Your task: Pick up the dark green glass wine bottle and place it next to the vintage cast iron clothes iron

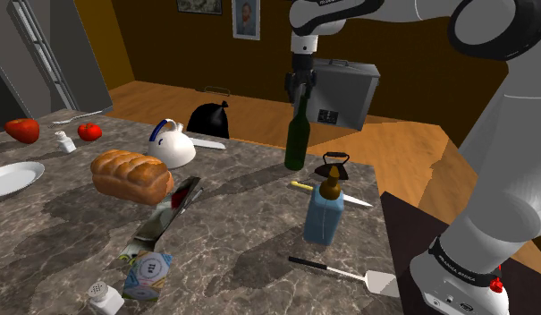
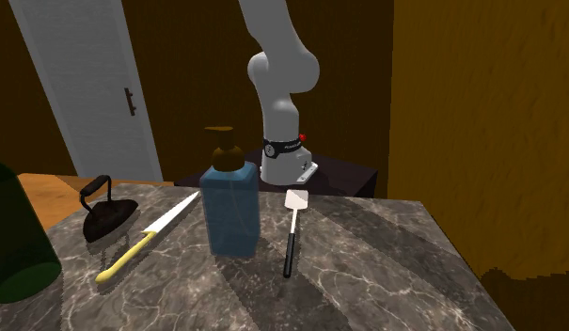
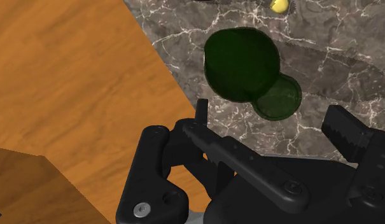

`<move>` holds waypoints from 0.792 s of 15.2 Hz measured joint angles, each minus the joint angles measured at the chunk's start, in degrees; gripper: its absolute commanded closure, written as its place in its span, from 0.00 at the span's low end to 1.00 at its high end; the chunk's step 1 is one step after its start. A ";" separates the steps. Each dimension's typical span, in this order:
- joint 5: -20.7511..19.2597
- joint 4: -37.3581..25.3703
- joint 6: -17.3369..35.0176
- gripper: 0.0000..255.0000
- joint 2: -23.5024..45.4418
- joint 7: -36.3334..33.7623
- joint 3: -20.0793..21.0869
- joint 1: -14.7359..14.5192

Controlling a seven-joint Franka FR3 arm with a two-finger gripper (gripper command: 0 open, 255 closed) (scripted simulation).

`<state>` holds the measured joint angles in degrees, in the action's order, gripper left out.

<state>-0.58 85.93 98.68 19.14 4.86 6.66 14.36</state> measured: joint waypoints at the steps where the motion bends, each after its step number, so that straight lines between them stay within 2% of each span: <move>1: 0.00 0.00 0.00 0.00 0.00 0.00 0.00 0.00; 6: -0.12 -8.36 -7.06 0.00 1.21 -0.04 0.01 -0.15; 12: -0.13 -9.30 -7.90 0.00 1.39 -0.06 0.01 -0.17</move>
